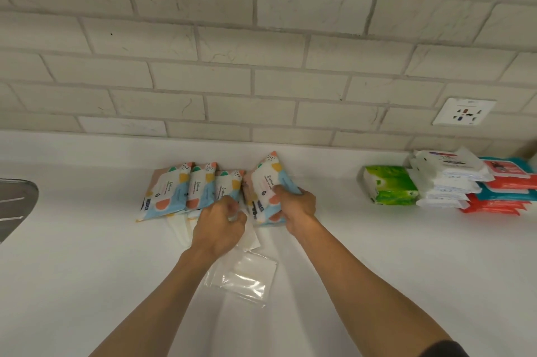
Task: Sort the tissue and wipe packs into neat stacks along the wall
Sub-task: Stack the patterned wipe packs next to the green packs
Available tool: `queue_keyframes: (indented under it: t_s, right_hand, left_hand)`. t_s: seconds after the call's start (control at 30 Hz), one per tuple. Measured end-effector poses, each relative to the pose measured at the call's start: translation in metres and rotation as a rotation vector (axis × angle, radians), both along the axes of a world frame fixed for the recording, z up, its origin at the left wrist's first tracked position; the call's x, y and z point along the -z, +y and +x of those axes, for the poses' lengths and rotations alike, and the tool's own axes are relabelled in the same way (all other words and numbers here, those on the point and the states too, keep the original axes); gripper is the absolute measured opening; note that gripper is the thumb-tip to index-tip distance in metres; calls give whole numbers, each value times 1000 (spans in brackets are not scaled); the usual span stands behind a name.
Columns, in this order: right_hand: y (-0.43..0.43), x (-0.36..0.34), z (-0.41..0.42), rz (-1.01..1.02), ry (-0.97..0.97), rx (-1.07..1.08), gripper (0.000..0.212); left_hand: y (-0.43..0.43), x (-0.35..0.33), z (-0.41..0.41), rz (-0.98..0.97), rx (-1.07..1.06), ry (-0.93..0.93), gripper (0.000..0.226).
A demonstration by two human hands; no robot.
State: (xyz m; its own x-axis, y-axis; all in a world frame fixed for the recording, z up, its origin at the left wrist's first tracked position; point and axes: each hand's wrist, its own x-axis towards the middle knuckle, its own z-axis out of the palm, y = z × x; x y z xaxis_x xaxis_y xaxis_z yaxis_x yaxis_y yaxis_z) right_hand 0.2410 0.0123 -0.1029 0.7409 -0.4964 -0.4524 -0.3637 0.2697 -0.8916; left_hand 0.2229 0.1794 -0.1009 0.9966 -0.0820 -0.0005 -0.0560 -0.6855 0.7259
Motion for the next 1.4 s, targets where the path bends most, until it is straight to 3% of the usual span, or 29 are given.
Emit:
queue_keyframes:
  t_s: [0.1,0.17,0.27,0.37,0.57,0.67,0.73,0.83,0.93,1.03,1.23,1.4]
  right_hand:
    - [-16,-13,-13,56,-110,14,8]
    - [-26,-28,-27,127,-189,-29,9]
    - [-39,-49,-48,165,-236,-212,22]
    - [-45,-58,-65,125,-188,-428,27]
    - [-40,-56,-74,186,-132,-630,27]
    - [-29,-52,-69,238,-127,-675,28]
    - [-22,-48,-62,223,-122,-670,31]
    - [-16,-39,-47,89,-121,-530,39]
    - [-23,-19,-27,-383,2,-311,35]
    - [-26,1,-11,-707,243,-377,51]
    - [4,10,17,-797,420,-423,93]
    - [1,11,31,-696,352,-446,88]
  left_hand:
    - [-6,-12,1,-173,-37,36,19]
    - [-11,-25,1,-325,-67,47,29]
    - [-10,-41,12,-492,-153,77,57]
    - [3,-50,23,-589,-113,234,90]
    - [21,-60,12,-696,206,578,56]
    - [24,-55,6,-707,143,591,31]
    - [29,-49,4,-744,89,565,30]
    - [40,-41,4,-785,24,534,45]
    - [51,-34,6,-769,-18,504,50]
    - [62,-28,8,-751,-21,509,54]
    - [78,-26,11,-745,-49,476,58]
    - [90,-17,14,-771,-80,475,77]
